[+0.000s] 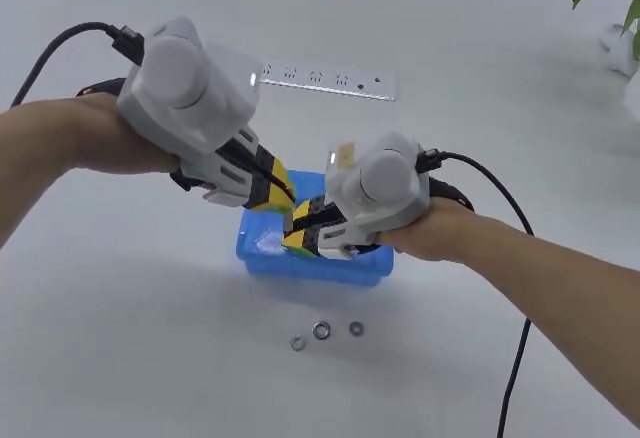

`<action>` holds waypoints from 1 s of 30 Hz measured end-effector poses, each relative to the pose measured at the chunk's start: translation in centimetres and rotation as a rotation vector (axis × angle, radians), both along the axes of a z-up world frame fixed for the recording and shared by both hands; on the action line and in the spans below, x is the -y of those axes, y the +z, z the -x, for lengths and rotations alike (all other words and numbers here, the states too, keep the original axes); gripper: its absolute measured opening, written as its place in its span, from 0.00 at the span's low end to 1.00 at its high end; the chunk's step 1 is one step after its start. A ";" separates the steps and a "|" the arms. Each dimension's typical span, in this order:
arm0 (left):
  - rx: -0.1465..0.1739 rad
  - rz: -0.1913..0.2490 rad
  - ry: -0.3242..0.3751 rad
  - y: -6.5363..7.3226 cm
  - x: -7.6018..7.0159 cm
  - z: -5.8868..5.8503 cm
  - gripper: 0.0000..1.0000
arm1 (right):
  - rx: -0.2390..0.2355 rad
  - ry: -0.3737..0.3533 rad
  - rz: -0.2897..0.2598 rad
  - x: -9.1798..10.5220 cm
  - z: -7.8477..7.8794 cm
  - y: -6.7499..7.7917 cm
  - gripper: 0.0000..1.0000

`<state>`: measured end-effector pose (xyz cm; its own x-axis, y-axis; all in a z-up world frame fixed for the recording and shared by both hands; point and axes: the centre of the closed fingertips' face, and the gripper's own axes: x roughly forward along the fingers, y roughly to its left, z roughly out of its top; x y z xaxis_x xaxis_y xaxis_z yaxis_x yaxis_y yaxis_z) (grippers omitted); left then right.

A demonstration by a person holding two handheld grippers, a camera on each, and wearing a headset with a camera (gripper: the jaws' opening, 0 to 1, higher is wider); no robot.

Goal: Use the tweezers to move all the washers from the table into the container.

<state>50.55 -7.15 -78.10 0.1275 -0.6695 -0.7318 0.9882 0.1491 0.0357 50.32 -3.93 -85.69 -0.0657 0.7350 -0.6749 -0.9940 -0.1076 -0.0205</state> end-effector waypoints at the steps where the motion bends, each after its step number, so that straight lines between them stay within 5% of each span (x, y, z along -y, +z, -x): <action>1: 0.001 0.000 0.000 0.2 0.0 0.1 0.05 | 0.002 0.000 -0.001 0.0 0.1 0.2 0.11; 30: 0.070 -0.018 -0.027 4.8 1.4 2.0 0.05 | 0.073 -0.034 -0.038 1.1 1.3 4.9 0.11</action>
<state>48.51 -8.59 -73.34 0.1605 -0.6598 -0.7341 0.9869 0.1212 0.1069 49.00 -5.07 -80.82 0.0081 0.7610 -0.6487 -0.9927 -0.0719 -0.0968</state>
